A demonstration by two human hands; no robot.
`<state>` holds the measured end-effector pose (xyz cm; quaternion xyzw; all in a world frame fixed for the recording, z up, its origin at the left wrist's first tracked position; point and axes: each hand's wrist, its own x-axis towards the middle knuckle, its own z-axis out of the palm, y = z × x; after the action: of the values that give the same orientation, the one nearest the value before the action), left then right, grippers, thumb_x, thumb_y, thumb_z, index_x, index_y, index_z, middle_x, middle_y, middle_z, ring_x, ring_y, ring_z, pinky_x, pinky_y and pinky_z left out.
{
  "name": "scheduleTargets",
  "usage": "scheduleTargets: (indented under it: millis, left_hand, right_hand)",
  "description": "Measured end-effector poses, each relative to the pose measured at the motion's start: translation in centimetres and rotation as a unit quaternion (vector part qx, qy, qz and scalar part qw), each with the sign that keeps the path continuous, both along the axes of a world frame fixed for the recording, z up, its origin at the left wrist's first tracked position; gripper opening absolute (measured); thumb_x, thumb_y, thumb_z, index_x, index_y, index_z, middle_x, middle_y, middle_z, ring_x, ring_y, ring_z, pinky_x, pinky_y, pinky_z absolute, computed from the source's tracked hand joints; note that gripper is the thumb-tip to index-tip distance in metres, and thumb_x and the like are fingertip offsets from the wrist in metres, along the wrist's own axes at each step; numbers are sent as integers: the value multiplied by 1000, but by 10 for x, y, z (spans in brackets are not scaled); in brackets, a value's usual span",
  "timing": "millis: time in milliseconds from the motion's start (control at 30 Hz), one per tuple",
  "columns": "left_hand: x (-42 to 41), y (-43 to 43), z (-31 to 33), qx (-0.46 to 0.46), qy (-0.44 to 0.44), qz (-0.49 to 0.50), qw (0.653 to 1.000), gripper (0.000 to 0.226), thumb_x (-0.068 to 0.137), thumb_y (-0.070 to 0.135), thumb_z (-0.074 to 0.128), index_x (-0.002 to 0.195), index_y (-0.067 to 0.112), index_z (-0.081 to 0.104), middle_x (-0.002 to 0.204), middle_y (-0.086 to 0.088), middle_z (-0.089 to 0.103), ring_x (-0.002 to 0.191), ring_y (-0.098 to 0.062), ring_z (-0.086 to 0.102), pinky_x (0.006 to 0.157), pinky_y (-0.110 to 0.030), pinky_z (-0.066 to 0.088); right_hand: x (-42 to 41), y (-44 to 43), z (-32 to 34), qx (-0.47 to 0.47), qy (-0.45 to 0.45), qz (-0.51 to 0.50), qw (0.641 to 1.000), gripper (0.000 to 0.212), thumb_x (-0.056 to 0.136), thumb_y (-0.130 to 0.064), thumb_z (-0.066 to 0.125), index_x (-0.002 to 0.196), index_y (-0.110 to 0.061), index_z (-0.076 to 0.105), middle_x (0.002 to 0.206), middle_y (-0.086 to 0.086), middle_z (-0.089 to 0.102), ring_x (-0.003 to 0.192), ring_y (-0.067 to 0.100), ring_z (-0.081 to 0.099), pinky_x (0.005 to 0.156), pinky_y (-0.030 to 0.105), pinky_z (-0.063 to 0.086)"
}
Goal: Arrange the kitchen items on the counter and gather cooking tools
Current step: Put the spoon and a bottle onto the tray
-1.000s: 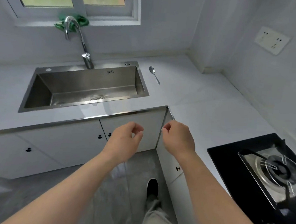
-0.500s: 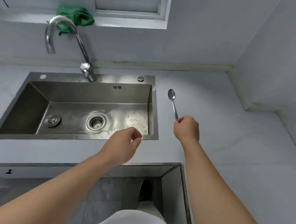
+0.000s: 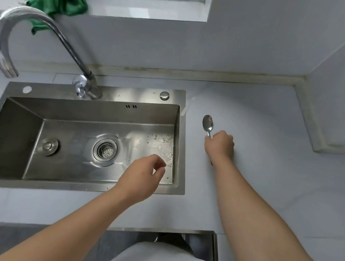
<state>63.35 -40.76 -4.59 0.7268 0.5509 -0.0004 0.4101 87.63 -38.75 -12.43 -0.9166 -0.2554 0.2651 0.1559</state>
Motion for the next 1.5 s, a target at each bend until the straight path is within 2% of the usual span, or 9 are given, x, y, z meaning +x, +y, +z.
scheduleTargets:
  millis: [200, 467, 600, 667, 767, 900, 1067, 1333, 1500]
  left_hand:
    - [5, 31, -6, 3, -16, -31, 999, 14, 99, 29, 53, 109, 27, 63, 107, 15, 64, 77, -8, 62, 70, -23, 43]
    - [23, 98, -17, 67, 31, -114, 991, 17, 98, 28, 52, 104, 20, 66, 97, 7, 66, 90, -16, 59, 79, -31, 49]
    - [56, 137, -34, 87, 26, -107, 990, 16, 97, 29, 55, 96, 15, 63, 90, -1, 67, 86, -22, 62, 77, -38, 54]
    - [75, 152, -43, 91, 22, -96, 991, 16, 97, 29, 55, 96, 14, 61, 90, -5, 68, 83, -25, 63, 75, -40, 55]
    - [106, 172, -56, 83, 19, -87, 993, 19, 97, 28, 54, 104, 11, 60, 100, -10, 67, 91, -30, 62, 72, -37, 50]
    - [139, 187, -70, 64, 31, -83, 994, 31, 99, 28, 52, 120, 4, 51, 119, -18, 61, 106, -36, 59, 73, -34, 39]
    - [156, 189, -82, 78, 60, -94, 991, 35, 100, 24, 48, 127, 3, 39, 124, -22, 58, 112, -40, 58, 74, -35, 36]
    - [165, 182, -86, 155, 133, -148, 968, 33, 93, -1, 33, 124, 4, 42, 120, -22, 58, 109, -43, 58, 72, -42, 39]
    - [164, 174, -83, 164, 147, -157, 963, 31, 93, -5, 32, 122, 1, 42, 126, -23, 52, 115, -43, 56, 77, -42, 38]
  right_hand:
    - [-5, 11, -10, -44, -45, -28, 998, 41, 97, -38, 56, 123, -7, 58, 129, 15, 51, 118, 35, 52, 98, 42, 44]
    - [-14, 24, -12, -79, -36, -79, 993, 39, 99, -35, 51, 128, -10, 58, 135, 14, 49, 125, 34, 47, 103, 41, 38]
    - [-14, 27, -16, -43, 13, -89, 995, 29, 98, -37, 49, 103, -14, 66, 110, 13, 64, 104, 37, 58, 85, 36, 44]
    - [-18, 24, -13, 41, 65, -117, 990, 22, 99, -32, 49, 85, -16, 56, 90, 9, 61, 84, 32, 57, 68, 31, 41]
    - [-29, 15, 6, 162, 94, -174, 967, 16, 101, -29, 49, 93, -15, 50, 87, 3, 60, 76, 23, 56, 64, 30, 43]
    - [-38, 3, 32, 235, 118, -225, 938, 24, 99, -35, 52, 82, -17, 53, 73, 3, 67, 64, 21, 55, 59, 30, 41]
    - [-43, -11, 45, 269, 142, -273, 913, 27, 96, -33, 55, 76, -15, 57, 68, -2, 64, 56, 18, 50, 57, 30, 39]
    - [-35, -27, 51, 301, 168, -293, 892, 11, 90, -25, 60, 88, -16, 66, 52, -13, 55, 49, 12, 44, 53, 27, 35]
    - [-30, -36, 64, 318, 190, -293, 881, 9, 92, -22, 61, 86, -19, 67, 58, -8, 54, 48, 13, 39, 49, 25, 31]
